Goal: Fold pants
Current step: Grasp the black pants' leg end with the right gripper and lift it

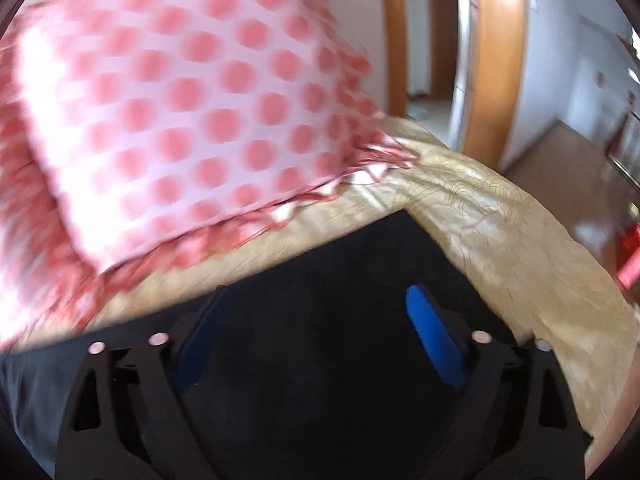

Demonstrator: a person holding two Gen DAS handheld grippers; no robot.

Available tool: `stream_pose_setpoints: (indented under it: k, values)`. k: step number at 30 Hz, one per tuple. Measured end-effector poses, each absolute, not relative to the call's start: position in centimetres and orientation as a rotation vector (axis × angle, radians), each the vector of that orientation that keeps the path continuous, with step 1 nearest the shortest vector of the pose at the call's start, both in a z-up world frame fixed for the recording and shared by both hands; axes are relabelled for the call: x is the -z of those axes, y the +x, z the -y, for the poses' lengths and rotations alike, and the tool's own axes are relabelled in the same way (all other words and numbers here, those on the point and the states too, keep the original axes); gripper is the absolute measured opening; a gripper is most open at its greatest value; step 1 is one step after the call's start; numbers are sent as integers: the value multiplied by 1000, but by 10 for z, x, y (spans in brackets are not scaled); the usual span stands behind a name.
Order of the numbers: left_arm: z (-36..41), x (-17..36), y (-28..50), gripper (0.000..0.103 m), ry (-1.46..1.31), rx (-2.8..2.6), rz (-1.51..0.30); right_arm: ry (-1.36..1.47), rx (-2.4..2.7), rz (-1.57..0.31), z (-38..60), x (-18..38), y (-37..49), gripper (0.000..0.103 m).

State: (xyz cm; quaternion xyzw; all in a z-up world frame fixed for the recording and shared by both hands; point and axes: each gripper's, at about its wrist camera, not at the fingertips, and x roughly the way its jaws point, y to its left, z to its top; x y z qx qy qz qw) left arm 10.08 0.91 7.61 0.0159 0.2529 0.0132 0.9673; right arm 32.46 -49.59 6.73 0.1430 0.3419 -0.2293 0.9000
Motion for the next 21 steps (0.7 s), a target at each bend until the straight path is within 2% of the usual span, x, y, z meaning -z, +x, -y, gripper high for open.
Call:
stream_pose_setpoints:
  k: [4,9,14,15,16,18,21]
  values:
    - [-7,-69,115,101,43,-23,-525,364,568,-759,520,-50,364,72]
    - [-10,-61,128,101,42,-32,-549,375,661,-812,534,-31,384,65]
    - [-16,-55,136,101,8,-21,-576,303,681,-782,531,-23,379,55]
    - [-17,-55,136,101,4,-20,-579,300,677,-776,532,-22,377,47]
    - [-18,-54,136,101,1,-19,-579,308,654,-762,534,-22,373,29]
    - [-19,-55,134,101,-4,-19,-577,334,630,-752,540,-21,365,8]
    - [-23,-56,130,101,-12,-26,-571,414,566,-710,551,-22,345,2]
